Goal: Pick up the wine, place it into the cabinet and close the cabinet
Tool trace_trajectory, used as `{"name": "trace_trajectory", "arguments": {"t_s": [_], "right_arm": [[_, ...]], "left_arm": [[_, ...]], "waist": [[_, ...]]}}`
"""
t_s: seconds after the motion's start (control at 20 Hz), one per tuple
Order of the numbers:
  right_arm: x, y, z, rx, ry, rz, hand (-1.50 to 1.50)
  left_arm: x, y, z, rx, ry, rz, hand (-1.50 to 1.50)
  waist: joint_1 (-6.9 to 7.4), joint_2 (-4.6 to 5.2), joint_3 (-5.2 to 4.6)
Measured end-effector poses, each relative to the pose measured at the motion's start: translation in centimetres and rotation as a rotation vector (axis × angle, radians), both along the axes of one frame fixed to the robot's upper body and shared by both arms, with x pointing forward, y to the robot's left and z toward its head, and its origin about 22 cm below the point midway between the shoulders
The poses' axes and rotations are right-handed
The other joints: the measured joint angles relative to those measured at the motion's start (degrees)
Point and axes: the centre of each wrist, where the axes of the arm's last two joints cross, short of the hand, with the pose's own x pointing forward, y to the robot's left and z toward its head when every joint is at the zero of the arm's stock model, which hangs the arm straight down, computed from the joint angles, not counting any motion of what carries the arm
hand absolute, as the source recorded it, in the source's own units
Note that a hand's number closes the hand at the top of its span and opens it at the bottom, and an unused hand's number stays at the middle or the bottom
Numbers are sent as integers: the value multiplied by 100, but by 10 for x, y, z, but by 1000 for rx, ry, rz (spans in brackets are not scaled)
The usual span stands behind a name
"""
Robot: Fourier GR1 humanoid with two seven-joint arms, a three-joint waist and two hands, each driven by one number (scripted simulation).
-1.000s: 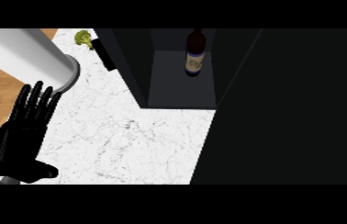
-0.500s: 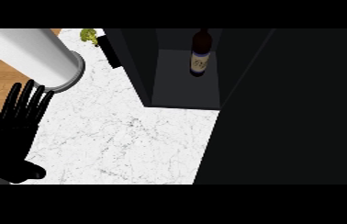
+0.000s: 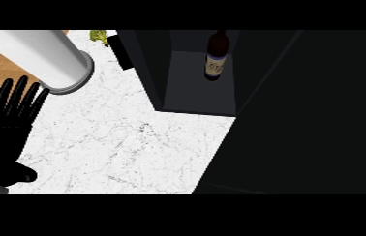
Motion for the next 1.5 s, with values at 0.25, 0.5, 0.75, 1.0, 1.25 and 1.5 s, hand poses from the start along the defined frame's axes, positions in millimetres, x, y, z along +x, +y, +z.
{"name": "trace_trajectory", "arguments": {"t_s": [0.25,0.5,0.75,1.0,1.25,1.5], "right_arm": [[22,57,21,77,38,62,150],[51,111,52,82,50,67,150],[90,140,68,96,82,44,150],[122,148,68,125,134,23,150],[147,140,52,160,195,-12,150],[176,128,35,161,198,-51,150]], "left_arm": [[-3,5,-3,1,9,8,-150],[-6,21,-6,-2,14,31,-150],[-11,33,-4,-1,13,47,-150],[-14,37,-8,5,15,58,-150],[-9,38,-12,5,17,72,-150],[-11,37,-16,8,17,69,-150]], "waist": [[-67,-41,4],[-153,-54,14],[-228,-54,28],[-288,-57,32],[-346,-61,33],[-350,-96,31]]}}
